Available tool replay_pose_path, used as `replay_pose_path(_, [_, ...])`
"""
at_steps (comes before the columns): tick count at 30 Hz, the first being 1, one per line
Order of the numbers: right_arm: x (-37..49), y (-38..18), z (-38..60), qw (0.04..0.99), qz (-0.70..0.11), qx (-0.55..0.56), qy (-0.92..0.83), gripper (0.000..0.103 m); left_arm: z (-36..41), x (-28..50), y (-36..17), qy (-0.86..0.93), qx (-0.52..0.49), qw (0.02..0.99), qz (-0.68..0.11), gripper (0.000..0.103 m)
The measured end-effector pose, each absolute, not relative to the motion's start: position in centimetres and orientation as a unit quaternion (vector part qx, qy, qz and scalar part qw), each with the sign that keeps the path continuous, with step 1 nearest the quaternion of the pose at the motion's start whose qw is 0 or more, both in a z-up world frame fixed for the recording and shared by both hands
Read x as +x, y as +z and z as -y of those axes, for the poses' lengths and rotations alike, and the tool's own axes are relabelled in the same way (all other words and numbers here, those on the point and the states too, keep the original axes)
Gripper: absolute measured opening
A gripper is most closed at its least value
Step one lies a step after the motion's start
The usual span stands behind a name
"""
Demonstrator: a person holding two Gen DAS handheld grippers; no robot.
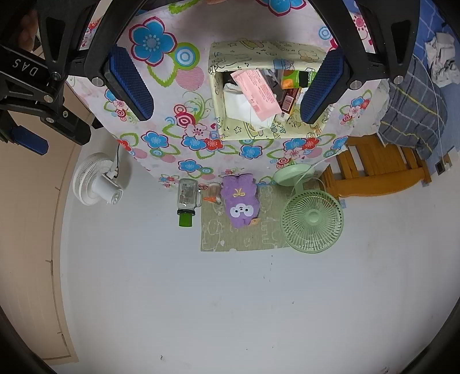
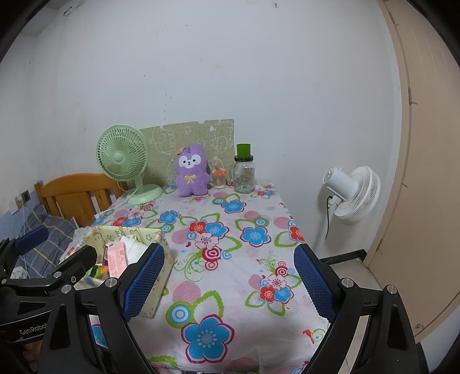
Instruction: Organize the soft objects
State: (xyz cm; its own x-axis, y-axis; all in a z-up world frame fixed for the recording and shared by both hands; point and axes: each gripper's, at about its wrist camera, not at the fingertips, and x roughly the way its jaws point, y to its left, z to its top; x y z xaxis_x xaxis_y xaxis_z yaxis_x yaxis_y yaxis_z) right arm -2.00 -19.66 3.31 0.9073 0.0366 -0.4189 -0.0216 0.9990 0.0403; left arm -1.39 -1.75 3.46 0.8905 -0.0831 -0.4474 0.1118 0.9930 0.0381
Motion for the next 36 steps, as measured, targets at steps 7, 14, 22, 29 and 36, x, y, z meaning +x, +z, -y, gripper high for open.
replay_pose_path(7, [-1.88, 3.3, 19.6, 0.976, -0.216, 0.017, 0.014, 0.093, 1.84, -1.31, 3.46, -0.051, 0.031, 0.972, -0.228, 0.103])
replay_pose_path(14, [-1.7, 3.05, 19.63, 0.976, -0.218, 0.018, 0.016, 0.093, 1.81, -1.19, 3.38, -0.05, 0.03, 0.972, -0.229, 0.103])
replay_pose_path(22, [-1.46, 2.76, 19.69, 0.975, -0.22, 0.02, 0.014, 0.093, 1.82, -1.07, 3.29, -0.05, 0.03, 0.971, -0.23, 0.103])
replay_pose_path(29, [-1.41, 2.68, 19.71, 0.975, -0.222, 0.021, 0.013, 0.093, 1.84, -0.9, 3.2, -0.05, 0.029, 0.971, -0.231, 0.103])
replay_pose_path(36, [-1.39, 2.67, 19.71, 0.975, -0.222, 0.021, 0.013, 0.093, 1.93, -0.86, 3.14, -0.049, 0.029, 0.971, -0.231, 0.103])
